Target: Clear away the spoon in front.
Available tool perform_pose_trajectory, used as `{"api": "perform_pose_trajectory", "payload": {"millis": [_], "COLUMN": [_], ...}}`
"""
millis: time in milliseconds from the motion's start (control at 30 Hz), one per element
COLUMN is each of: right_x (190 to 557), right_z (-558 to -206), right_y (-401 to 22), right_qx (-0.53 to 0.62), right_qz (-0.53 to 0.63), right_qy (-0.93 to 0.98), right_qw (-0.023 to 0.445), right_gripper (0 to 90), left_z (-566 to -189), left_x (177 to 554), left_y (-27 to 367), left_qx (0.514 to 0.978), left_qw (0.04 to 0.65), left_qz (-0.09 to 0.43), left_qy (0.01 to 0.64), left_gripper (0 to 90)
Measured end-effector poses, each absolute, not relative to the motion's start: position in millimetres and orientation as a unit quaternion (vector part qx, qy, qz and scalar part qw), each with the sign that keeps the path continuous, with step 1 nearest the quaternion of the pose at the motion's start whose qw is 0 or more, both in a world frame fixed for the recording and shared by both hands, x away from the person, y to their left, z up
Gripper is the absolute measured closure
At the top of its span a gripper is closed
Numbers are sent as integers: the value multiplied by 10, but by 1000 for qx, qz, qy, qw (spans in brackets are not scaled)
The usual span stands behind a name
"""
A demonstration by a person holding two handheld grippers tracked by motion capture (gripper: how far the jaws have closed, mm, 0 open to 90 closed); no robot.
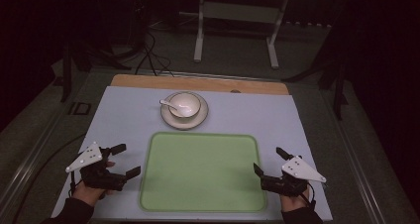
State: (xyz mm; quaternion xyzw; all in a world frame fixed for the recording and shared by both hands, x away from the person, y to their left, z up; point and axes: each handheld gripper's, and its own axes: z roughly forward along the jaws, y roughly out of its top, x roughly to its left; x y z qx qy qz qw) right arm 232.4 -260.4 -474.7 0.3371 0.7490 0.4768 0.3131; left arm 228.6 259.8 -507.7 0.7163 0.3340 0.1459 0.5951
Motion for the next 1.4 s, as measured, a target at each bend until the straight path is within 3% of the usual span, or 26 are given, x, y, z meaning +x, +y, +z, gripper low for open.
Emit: {"api": "perform_pose_trajectory", "payload": {"millis": [700, 1033, 1400], "right_x": [2239, 2219, 2210], "right_z": [-4694, -4682, -4676], "right_y": [-2510, -2486, -2450], "right_qx": [314, 309, 303], "right_qz": [482, 485, 486], "right_qy": [750, 750, 752], "right_qw": [325, 327, 328], "right_gripper": [103, 103, 103], "left_z": [-4731, -4334, -4309], "left_x": [2313, 2589, 2958], "left_y": [2303, 2151, 2153], "left_qx": [772, 768, 727], "left_qw": [571, 579, 595], "left_qz": [90, 107, 152], "left_qy": [263, 253, 308], "left_gripper": [5, 6, 32]}}
